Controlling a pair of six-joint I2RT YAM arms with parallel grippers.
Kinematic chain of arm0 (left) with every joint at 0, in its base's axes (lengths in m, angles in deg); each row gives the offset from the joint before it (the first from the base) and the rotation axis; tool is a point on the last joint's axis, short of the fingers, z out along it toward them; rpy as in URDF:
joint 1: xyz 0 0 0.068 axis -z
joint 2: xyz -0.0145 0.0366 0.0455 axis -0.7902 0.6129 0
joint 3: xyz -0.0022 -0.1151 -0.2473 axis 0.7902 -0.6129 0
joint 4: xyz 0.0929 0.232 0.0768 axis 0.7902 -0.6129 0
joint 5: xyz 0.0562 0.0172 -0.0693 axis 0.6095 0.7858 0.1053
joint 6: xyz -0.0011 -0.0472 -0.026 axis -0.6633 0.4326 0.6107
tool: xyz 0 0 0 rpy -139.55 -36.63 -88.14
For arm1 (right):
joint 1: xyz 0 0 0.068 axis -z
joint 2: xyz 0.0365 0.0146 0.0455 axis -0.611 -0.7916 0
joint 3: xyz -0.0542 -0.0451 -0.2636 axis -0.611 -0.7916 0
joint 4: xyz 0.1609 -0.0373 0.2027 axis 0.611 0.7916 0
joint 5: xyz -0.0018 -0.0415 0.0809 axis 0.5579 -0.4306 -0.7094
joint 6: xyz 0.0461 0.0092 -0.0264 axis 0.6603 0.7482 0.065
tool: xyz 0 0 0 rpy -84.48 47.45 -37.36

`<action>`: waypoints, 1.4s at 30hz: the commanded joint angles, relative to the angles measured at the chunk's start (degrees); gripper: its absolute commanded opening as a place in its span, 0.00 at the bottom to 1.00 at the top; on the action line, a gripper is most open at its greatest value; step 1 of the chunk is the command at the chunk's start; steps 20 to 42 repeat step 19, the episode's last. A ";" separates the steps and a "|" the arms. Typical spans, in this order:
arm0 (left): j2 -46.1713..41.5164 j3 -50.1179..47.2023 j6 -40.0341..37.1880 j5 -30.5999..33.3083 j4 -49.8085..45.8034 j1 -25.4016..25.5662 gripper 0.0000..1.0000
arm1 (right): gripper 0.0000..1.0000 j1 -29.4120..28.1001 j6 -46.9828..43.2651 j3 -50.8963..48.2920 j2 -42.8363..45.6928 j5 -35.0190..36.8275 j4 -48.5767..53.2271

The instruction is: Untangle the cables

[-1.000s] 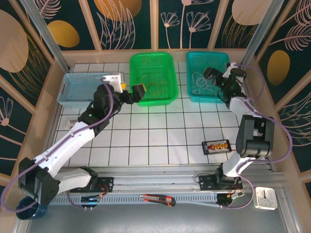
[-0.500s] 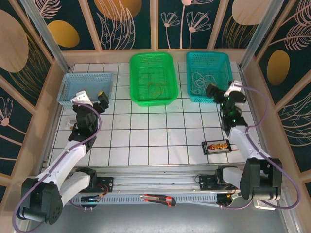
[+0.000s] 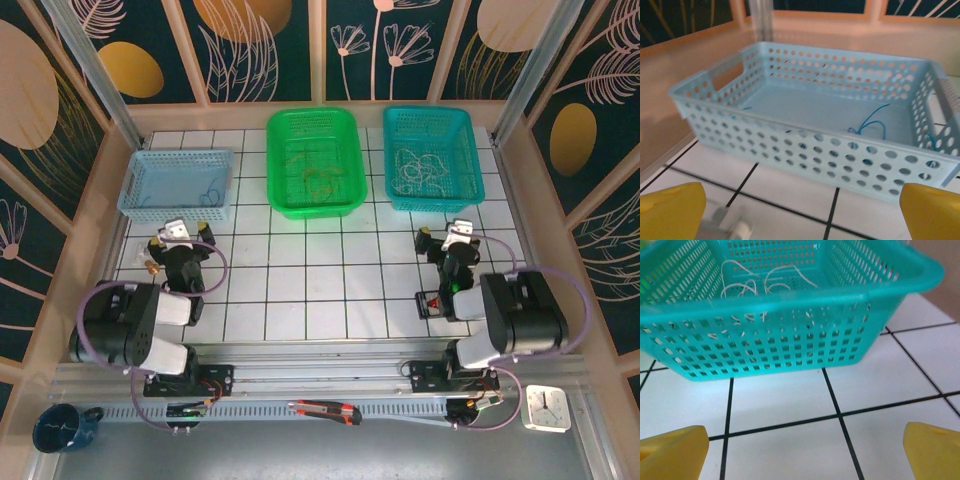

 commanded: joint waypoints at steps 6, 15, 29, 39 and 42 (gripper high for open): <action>1.90 2.43 -2.05 -8.42 6.42 -1.33 0.99 | 0.99 3.50 1.35 2.99 -2.38 -2.80 -10.70; 1.94 3.20 -1.70 -8.59 4.96 -1.59 0.99 | 0.99 4.49 1.65 3.66 -2.15 -5.49 -9.06; 1.85 3.29 -1.56 -8.86 4.65 -1.77 0.99 | 0.99 4.15 1.37 3.43 -2.18 -5.12 -9.55; 1.85 3.29 -1.56 -8.86 4.65 -1.77 0.99 | 0.99 4.15 1.37 3.43 -2.18 -5.12 -9.55; 1.85 3.29 -1.56 -8.86 4.65 -1.77 0.99 | 0.99 4.15 1.37 3.43 -2.18 -5.12 -9.55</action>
